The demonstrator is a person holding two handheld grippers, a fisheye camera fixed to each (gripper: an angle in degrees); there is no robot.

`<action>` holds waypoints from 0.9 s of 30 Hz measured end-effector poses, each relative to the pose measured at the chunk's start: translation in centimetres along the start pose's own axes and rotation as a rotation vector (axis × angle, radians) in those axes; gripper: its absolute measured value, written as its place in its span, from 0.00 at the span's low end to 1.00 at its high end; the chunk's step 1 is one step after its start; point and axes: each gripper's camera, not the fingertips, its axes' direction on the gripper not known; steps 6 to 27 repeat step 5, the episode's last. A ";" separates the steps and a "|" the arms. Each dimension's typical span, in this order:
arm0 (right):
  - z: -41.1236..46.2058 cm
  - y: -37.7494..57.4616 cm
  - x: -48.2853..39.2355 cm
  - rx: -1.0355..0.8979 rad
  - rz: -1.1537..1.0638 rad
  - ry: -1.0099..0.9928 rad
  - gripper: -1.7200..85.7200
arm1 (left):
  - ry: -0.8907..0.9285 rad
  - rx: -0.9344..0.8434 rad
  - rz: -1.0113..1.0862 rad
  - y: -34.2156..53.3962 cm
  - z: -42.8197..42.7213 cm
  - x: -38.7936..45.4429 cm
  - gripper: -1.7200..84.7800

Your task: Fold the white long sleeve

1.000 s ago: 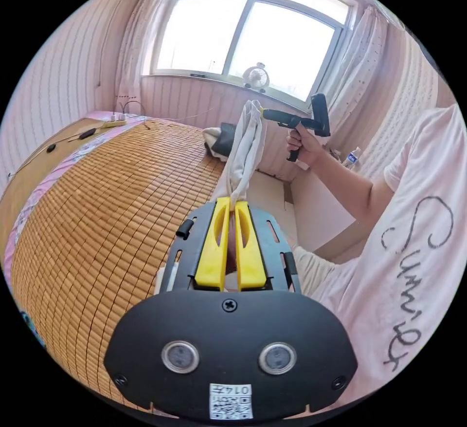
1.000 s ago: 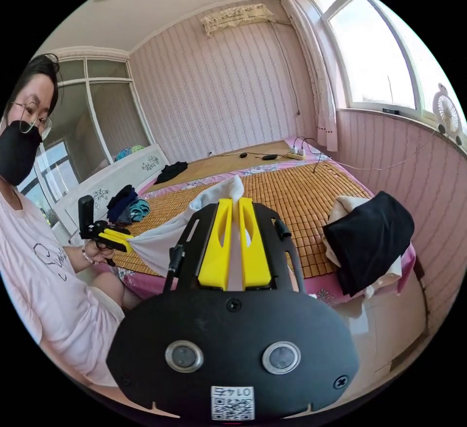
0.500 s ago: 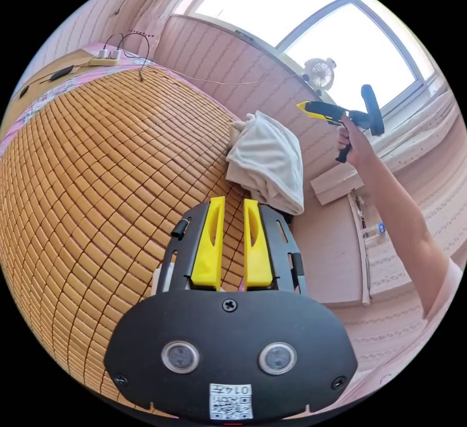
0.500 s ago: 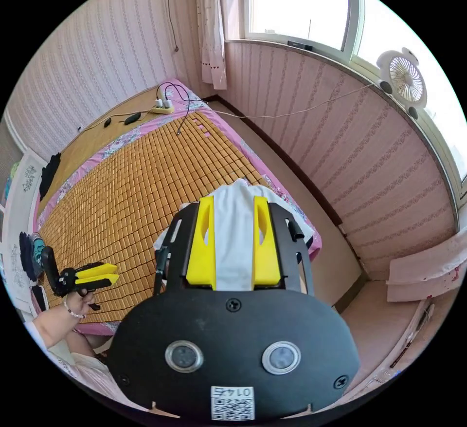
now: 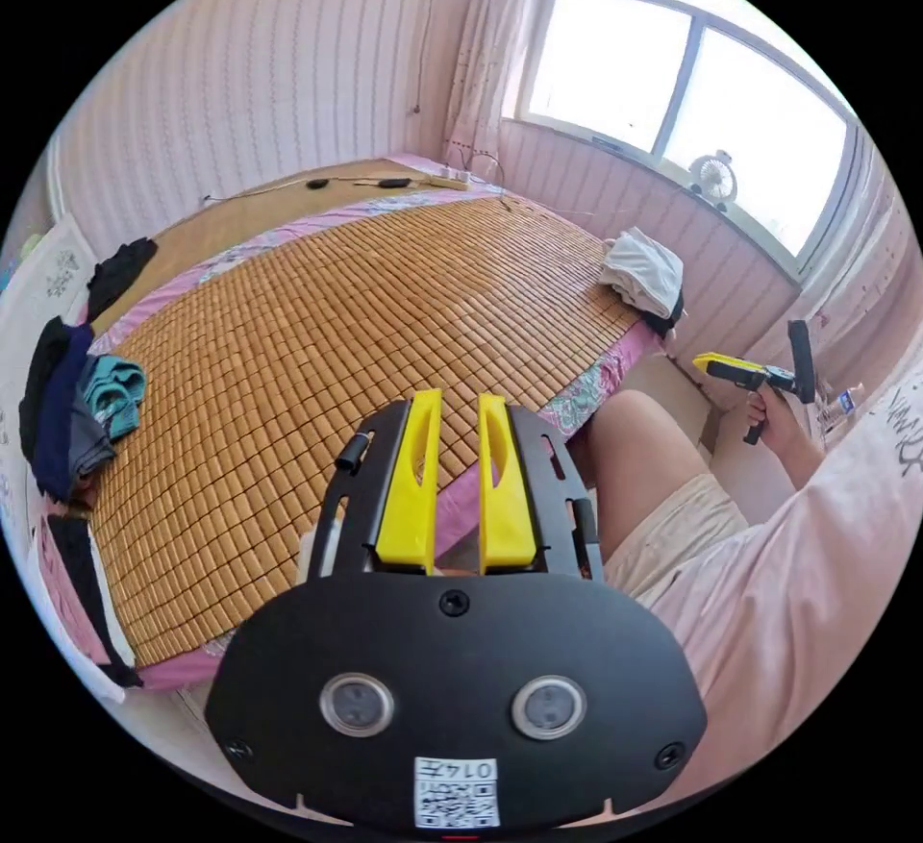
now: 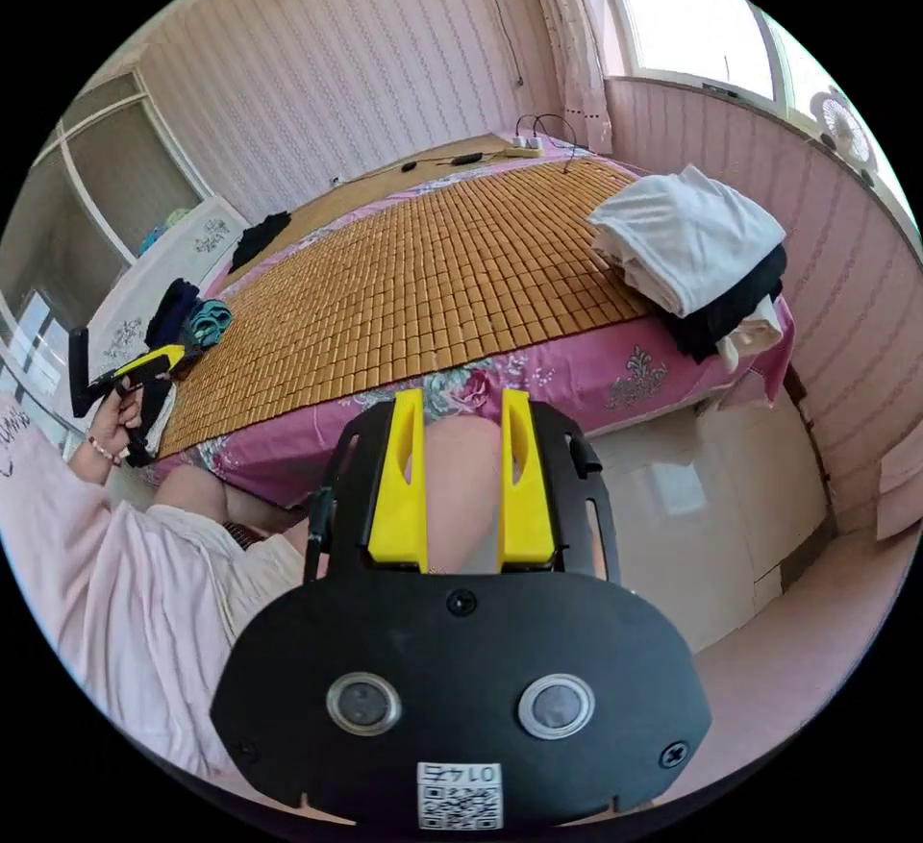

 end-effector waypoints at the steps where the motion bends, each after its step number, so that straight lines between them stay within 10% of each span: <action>1: 1.1 -1.4 -3.6 0.008 -0.106 -0.050 0.15 | -0.036 0.062 -0.033 1.4 -2.8 -0.9 0.09; 5: 4.4 -5.7 -17.6 0.056 -0.468 -0.254 0.16 | -0.150 0.190 -0.135 6.0 -10.3 -3.4 0.10; 27: 4.4 -5.7 -17.6 0.056 -0.468 -0.254 0.16 | -0.150 0.190 -0.135 6.0 -10.3 -3.4 0.10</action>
